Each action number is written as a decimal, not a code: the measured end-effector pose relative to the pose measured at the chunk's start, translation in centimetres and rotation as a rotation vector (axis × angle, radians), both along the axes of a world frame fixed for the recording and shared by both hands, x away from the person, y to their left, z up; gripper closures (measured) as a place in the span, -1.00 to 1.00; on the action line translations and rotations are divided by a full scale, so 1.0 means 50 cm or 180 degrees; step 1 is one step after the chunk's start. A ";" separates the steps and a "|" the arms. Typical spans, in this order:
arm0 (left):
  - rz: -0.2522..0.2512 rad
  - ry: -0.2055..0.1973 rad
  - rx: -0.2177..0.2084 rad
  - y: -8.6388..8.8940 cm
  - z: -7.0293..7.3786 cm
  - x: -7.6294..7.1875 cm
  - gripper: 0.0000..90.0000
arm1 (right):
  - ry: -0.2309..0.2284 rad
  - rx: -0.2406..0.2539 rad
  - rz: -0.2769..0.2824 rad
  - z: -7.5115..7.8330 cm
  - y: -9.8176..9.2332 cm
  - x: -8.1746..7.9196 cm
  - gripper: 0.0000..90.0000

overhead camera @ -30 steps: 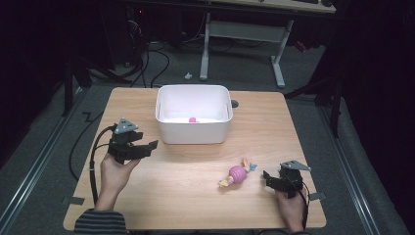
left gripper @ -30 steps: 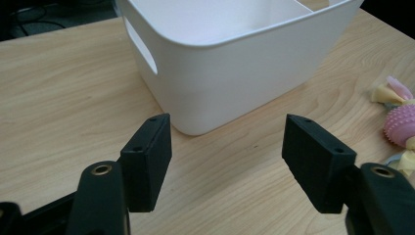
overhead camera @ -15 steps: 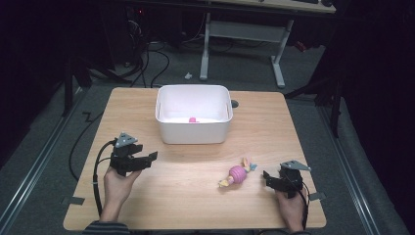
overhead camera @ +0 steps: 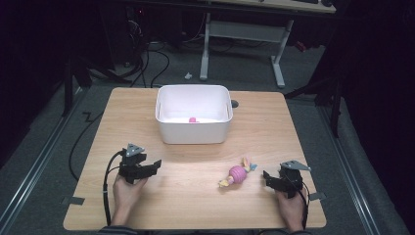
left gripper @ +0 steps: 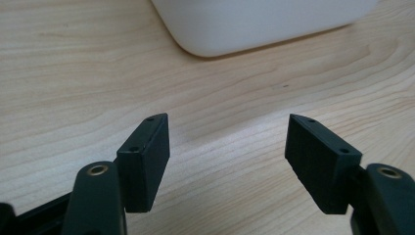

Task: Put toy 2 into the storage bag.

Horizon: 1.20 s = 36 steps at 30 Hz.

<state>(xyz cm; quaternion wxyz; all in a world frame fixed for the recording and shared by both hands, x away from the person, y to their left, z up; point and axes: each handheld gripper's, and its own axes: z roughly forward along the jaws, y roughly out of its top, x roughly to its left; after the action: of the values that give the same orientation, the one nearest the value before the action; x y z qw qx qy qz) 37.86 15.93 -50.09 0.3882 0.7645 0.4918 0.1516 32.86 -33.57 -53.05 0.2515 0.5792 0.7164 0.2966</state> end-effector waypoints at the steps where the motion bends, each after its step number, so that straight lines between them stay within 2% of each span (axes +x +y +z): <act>1: 0.0000 0.0000 0.0000 0.000 0.000 0.000 -0.25 | 0.0000 0.0000 0.0000 0.000 0.000 0.000 -0.48; 6: 0.0109 -0.0071 0.0143 -0.009 -0.029 0.005 -0.26 | -0.0001 -0.0004 0.0005 0.000 0.000 0.000 -0.48; 13: 0.0187 -0.0069 0.0171 -0.010 -0.055 0.011 -0.26 | -0.0006 -0.0013 0.0008 0.000 0.000 0.001 -0.48; 15: 0.0207 -0.0057 0.0221 -0.011 -0.062 0.012 -0.26 | -0.0006 -0.0012 0.0008 0.000 0.000 0.002 -0.48; 17: 0.0217 -0.0138 0.0255 -0.012 -0.069 0.008 -0.26 | -0.0002 -0.0006 0.0004 0.000 0.001 0.002 -0.48; 21: 0.0223 -0.0144 0.0283 -0.014 -0.069 0.008 -0.26 | 0.0005 0.0004 0.0010 0.000 0.000 0.003 -0.48; 24: 0.0190 -0.0170 0.0430 -0.023 -0.069 0.006 -0.30 | 0.0012 0.0001 0.0063 0.000 -0.002 0.006 -0.51; 26: 0.0184 -0.0169 0.0420 -0.024 -0.070 0.006 -0.32 | 0.0015 -0.0003 0.0112 0.000 -0.002 0.009 -0.52; 29: 0.0176 -0.0167 0.0420 -0.025 -0.070 0.006 -0.34 | 0.0154 -0.0021 0.0201 0.009 -0.003 0.009 -0.46; 30: 0.0175 -0.0166 0.0419 -0.025 -0.070 0.006 -0.35 | 0.0176 0.0021 0.0251 0.013 -0.005 0.005 -0.45; 34: 0.0175 -0.0162 0.0422 -0.025 -0.070 0.005 -0.37 | 0.0051 0.0093 0.0388 0.036 0.002 -0.020 -0.43; 36: 0.0175 -0.0162 0.0421 -0.025 -0.070 0.005 -0.37 | -0.0015 0.0070 0.0506 0.050 0.011 -0.035 -0.44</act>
<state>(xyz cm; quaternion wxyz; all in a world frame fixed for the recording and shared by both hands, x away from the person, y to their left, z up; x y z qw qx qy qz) 38.12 14.67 -53.58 0.3448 0.7706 0.4915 0.2138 31.11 -33.01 -50.54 0.2224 0.5225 0.7563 0.3249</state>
